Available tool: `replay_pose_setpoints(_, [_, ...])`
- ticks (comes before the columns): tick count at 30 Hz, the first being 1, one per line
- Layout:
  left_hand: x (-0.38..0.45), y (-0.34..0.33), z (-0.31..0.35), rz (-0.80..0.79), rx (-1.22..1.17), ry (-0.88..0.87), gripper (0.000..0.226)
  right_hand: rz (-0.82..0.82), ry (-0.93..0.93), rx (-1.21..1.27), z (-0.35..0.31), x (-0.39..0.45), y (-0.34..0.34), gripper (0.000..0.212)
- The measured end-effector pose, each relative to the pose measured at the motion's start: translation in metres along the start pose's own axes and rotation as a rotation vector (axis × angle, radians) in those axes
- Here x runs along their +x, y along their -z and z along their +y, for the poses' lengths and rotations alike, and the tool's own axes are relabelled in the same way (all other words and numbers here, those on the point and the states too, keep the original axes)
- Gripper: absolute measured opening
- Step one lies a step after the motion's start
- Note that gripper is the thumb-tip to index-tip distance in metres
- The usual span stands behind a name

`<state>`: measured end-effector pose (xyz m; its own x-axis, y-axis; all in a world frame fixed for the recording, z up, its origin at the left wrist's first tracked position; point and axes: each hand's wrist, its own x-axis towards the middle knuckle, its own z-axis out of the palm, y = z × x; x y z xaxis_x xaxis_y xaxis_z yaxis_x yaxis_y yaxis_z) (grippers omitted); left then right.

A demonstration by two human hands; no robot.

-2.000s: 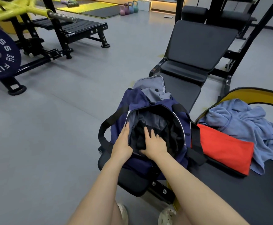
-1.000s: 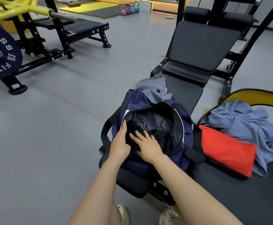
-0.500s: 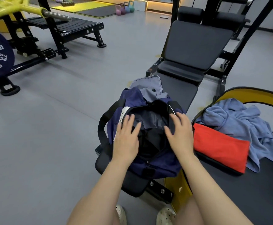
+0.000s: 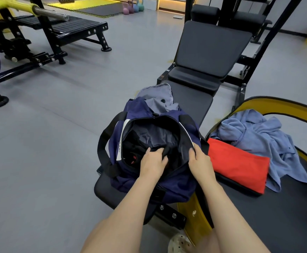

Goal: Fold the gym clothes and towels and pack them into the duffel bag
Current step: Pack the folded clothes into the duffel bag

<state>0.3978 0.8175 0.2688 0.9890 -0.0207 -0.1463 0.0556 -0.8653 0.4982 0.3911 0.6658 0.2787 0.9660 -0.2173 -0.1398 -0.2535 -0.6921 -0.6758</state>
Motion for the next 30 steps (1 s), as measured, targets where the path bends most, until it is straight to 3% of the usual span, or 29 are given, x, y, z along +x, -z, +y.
replay_pose_setpoints(3, [-0.008,0.010,0.007,0.070,0.092,-0.078,0.043,0.033,0.028,0.038,-0.003,0.002,0.006,0.038])
replay_pose_setpoints(6, [-0.018,-0.001,0.011,-0.145,0.236,-0.188,0.043,0.038,0.048,0.036,-0.008,-0.001,0.009,0.037])
replay_pose_setpoints(9, [-0.011,0.004,0.006,-0.344,0.029,-0.173,0.045,0.031,0.032,0.011,-0.011,-0.003,0.011,0.038])
replay_pose_setpoints(11, [0.000,0.010,0.003,-0.156,-0.108,-0.147,0.045,0.035,0.034,0.022,-0.010,-0.003,0.013,0.039])
replay_pose_setpoints(13, [0.010,0.011,0.002,0.074,0.072,-0.234,0.032,0.031,0.037,0.026,-0.009,-0.004,0.013,0.039])
replay_pose_setpoints(14, [0.014,0.009,0.002,0.096,0.169,-0.307,0.025,0.030,0.036,0.027,-0.009,-0.004,0.013,0.038])
replay_pose_setpoints(17, [0.018,0.000,-0.001,-0.089,0.347,-0.460,0.042,0.028,0.043,0.028,-0.009,-0.004,0.010,0.038])
replay_pose_setpoints(21, [0.012,-0.004,-0.010,-0.369,0.410,-0.291,0.049,0.038,0.036,0.019,-0.011,-0.003,0.008,0.039])
replay_pose_setpoints(30, [0.000,-0.022,-0.013,-0.523,0.609,-0.232,0.053,0.022,0.111,-0.077,-0.022,-0.013,0.003,0.031])
